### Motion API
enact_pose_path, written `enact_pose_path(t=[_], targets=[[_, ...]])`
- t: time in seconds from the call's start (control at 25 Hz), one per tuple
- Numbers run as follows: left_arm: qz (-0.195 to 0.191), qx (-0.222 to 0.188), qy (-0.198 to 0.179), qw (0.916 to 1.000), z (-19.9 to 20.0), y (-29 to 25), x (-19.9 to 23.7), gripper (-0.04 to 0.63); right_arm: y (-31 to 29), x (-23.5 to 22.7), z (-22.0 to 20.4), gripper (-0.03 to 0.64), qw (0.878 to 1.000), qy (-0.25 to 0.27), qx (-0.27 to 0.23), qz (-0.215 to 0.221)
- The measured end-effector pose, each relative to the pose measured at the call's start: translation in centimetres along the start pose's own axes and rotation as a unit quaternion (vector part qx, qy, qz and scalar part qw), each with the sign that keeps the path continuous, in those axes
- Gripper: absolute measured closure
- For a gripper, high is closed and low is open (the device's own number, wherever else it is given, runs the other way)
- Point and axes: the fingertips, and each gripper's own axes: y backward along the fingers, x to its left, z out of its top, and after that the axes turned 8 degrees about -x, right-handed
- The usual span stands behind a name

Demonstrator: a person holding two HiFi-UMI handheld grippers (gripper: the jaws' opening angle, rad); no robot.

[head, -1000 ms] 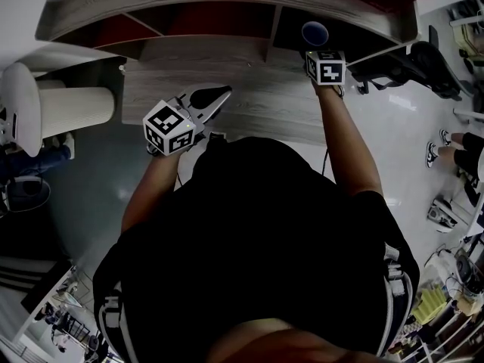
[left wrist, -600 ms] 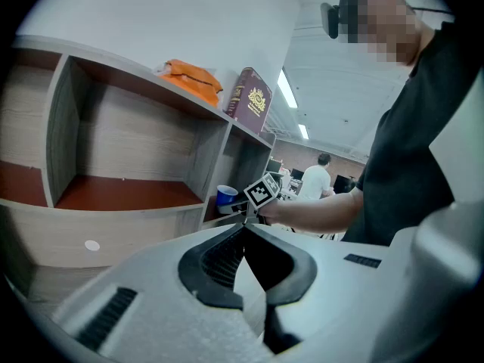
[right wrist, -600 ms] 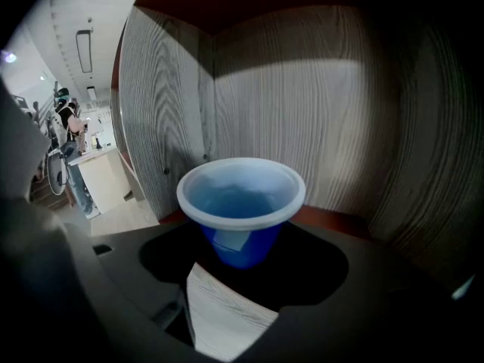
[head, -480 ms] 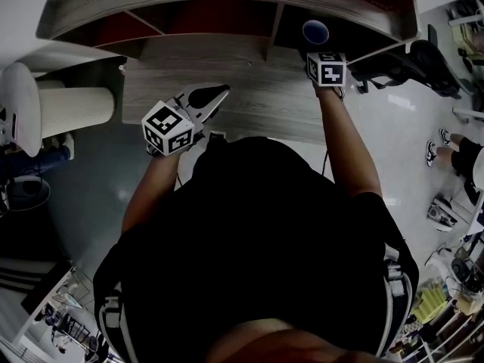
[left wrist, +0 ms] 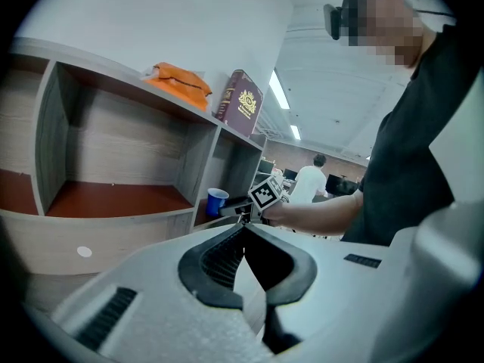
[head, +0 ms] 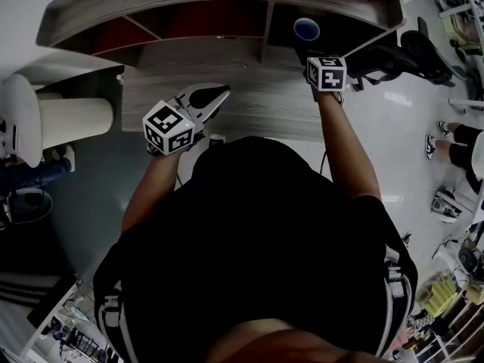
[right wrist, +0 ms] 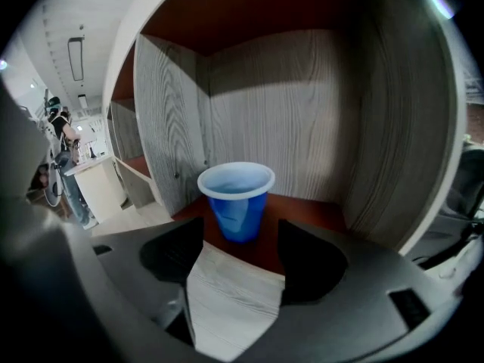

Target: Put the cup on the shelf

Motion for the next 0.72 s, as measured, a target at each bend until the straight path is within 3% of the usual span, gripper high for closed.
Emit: enact_pose_path(t=[0.32,0.52,0.72], targets=[[-0.032,-0.002,-0.015,0.9994,1.0,-0.3,-1.1,0.578,3.6,-0.1,0.5,0.325,0.999,-0.039,-0.022,-0.010],[-0.052,0.001,-0.024,0.9983,1.3,0.1,-1.6,0.578,6.8,0.1,2.8,0.426,0.996,-0.051,-0.076,-0.019],[-0.070,-0.004,-0.033,0.9970,1.8,0.4,-2.1,0.578,9.9,0.9,5.5,0.453,0.992,-0.053,-0.115,-0.023]])
